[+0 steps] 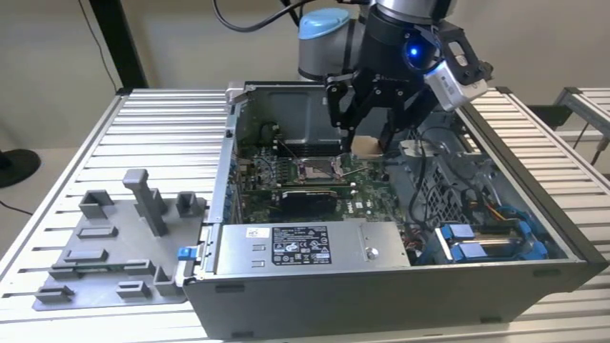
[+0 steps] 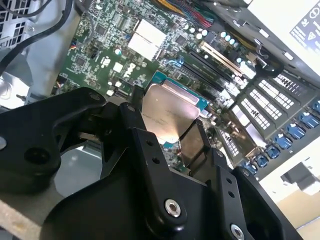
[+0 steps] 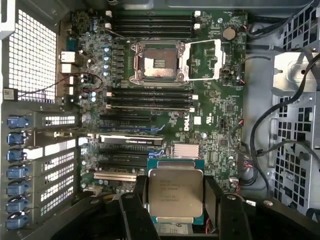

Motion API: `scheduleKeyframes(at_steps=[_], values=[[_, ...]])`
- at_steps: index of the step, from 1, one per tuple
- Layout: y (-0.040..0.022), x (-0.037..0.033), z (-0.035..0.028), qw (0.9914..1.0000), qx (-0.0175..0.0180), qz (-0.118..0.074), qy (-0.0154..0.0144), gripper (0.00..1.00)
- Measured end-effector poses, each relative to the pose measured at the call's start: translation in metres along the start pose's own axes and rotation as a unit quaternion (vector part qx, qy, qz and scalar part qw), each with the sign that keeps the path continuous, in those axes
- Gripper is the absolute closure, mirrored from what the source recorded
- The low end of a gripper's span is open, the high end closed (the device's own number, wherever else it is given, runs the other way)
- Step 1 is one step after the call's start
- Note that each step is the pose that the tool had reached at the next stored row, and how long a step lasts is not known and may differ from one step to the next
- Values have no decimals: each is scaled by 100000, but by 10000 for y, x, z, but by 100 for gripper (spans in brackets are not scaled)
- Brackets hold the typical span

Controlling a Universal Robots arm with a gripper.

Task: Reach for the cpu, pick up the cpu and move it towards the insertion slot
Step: 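Pick up the cpu and move it towards the insertion slot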

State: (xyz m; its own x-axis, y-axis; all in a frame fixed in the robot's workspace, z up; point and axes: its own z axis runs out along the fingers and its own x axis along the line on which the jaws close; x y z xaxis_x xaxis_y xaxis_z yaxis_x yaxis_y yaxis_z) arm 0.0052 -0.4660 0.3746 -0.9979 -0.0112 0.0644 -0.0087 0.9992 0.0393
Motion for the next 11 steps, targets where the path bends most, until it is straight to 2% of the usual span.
scheduleKeyframes(at_steps=[6,11], values=[[-1,-49,-3,100000,-5,-4,0,100],[-1,-54,-3,100000,-3,-2,1,100]])
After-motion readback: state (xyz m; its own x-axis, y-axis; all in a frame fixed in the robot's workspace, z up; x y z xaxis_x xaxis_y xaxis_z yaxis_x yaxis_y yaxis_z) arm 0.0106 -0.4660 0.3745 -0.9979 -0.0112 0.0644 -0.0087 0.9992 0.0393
